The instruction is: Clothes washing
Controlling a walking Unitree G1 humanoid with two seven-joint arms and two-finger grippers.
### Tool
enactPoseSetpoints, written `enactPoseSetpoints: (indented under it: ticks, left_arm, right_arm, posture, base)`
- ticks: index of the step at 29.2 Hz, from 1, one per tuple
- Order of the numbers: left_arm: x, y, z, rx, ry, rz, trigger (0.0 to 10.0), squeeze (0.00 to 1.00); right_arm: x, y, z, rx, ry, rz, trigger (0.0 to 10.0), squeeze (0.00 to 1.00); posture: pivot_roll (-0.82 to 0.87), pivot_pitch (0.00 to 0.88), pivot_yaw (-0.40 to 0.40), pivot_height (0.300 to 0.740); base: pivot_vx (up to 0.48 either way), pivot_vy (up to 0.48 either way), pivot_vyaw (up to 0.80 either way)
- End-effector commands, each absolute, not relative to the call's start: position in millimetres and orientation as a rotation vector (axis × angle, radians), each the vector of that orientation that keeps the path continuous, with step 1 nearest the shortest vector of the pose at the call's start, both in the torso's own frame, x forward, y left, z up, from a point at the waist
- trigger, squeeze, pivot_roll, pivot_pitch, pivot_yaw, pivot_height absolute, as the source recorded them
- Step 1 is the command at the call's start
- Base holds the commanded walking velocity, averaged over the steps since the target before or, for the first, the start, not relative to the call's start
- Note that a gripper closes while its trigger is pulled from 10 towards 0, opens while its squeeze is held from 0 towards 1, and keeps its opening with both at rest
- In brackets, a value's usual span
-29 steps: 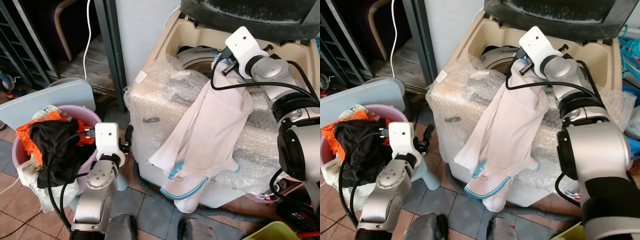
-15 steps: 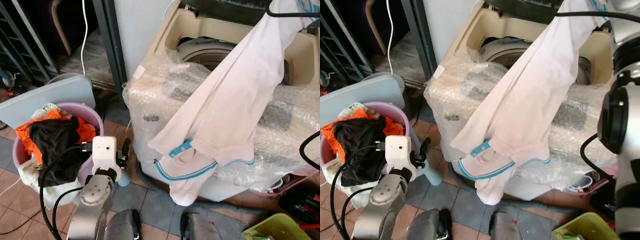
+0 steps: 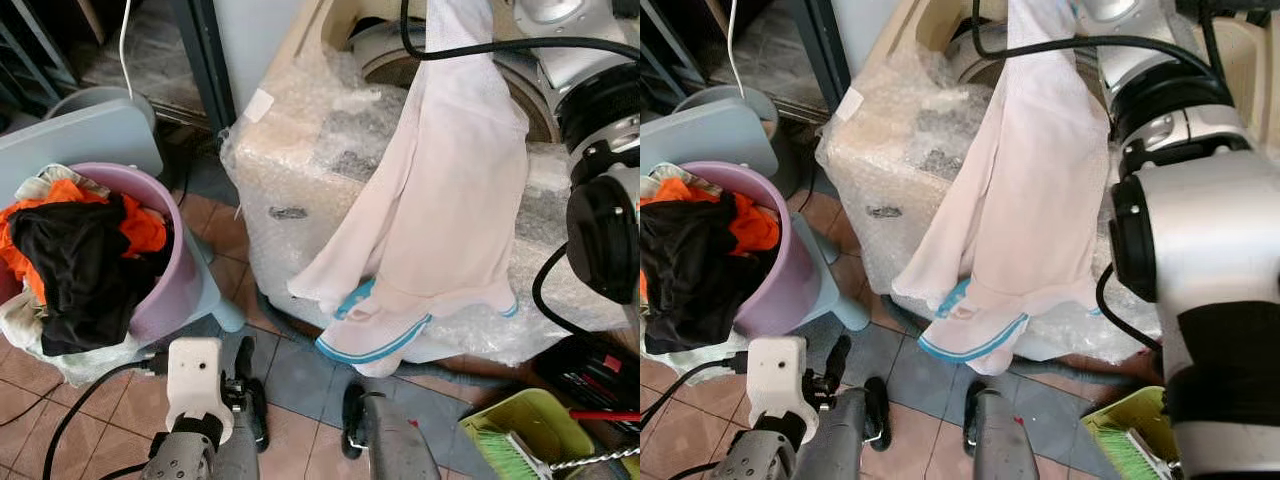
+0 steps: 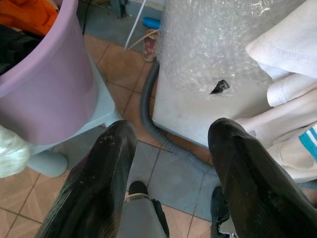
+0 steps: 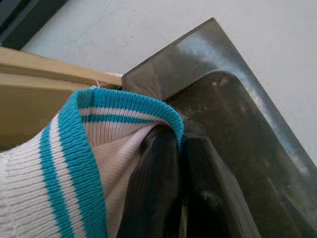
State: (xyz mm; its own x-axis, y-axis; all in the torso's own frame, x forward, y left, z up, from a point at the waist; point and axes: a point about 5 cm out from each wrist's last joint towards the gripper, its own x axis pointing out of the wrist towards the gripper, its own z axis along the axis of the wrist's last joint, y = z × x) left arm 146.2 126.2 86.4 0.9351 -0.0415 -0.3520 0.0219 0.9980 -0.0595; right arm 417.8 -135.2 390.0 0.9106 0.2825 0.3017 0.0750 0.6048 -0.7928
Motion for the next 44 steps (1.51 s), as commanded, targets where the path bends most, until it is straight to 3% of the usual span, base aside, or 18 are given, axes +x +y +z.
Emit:
enactPoseSetpoints:
  ticks: [1, 5, 19, 20, 25, 29, 35, 36, 40, 44]
  left_arm:
    - [140.8, 121.3, 90.9, -0.06, 0.37, -0.033, 10.0, 0.0]
    - [136.8, 116.3, 92.7, -0.071, 0.38, -0.033, 10.0, 0.0]
    - [139.5, 112.0, 88.3, -0.066, 0.411, -0.056, 10.0, 0.0]
    - [141.2, 111.8, 87.9, -0.065, 0.409, -0.058, 10.0, 0.0]
    - [148.3, 108.2, 87.7, -0.064, 0.4, -0.076, 10.0, 0.0]
    - [152.4, 107.5, 87.6, -0.058, 0.393, -0.088, 10.0, 0.0]
    - [160.7, 107.9, 85.3, -0.053, 0.386, -0.093, 10.0, 0.0]
    - [162.9, 108.0, 84.3, -0.05, 0.384, -0.096, 10.0, 0.0]
    - [170.0, 108.1, 84.4, -0.049, 0.367, -0.095, 10.0, 0.0]
    - [176.8, 107.3, 84.4, -0.048, 0.354, -0.1, 10.0, 0.0]
  right_arm:
    - [421.1, -134.1, 377.9, -0.964, -0.364, 0.136, 10.0, 0.0]
    - [426.6, -131.2, 340.7, -1.042, -0.222, 0.224, 10.0, 0.0]
    - [426.8, -145.9, 286.9, -1.107, -0.002, 0.375, 10.0, 0.0]
    - [426.5, -146.4, 284.3, -1.077, 0.015, 0.39, 10.0, 1.0]
    - [425.3, -143.2, 304.4, -1.059, -0.117, 0.372, 10.0, 1.0]
    - [425.7, -155.2, 306.7, -1.018, -0.087, 0.331, 10.0, 1.0]
    - [425.7, -184.8, 310.6, -0.68, -0.021, 0.225, 10.0, 1.0]
    - [425.9, -188.0, 311.0, -0.543, -0.009, 0.205, 10.0, 1.0]
    - [425.3, -190.9, 320.3, -0.415, -0.048, 0.194, 10.0, 1.0]
    - [424.0, -190.8, 332.2, -0.412, -0.114, 0.195, 10.0, 1.0]
  posture:
    - [0.06, 0.409, -0.081, 0.74]
    - [0.06, 0.428, -0.093, 0.74]
    - [0.02, 0.424, -0.094, 0.74]
    - [0.02, 0.417, -0.093, 0.74]
    - [0.02, 0.396, -0.085, 0.74]
    - [0.02, 0.384, -0.08, 0.74]
    - [0.01, 0.364, -0.076, 0.74]
    - [0.01, 0.357, -0.076, 0.74]
    - [0.01, 0.338, -0.076, 0.74]
    - [0.01, 0.317, -0.076, 0.74]
  base:
    - [0.0, 0.0, 0.0]
    - [0.0, 0.0, 0.0]
    - [0.0, 0.0, 0.0]
    - [0.0, 0.0, 0.0]
    - [0.0, 0.0, 0.0]
    - [0.0, 0.0, 0.0]
    - [0.0, 0.0, 0.0]
    - [0.0, 0.0, 0.0]
    - [0.0, 0.0, 0.0]
    - [0.0, 0.0, 0.0]
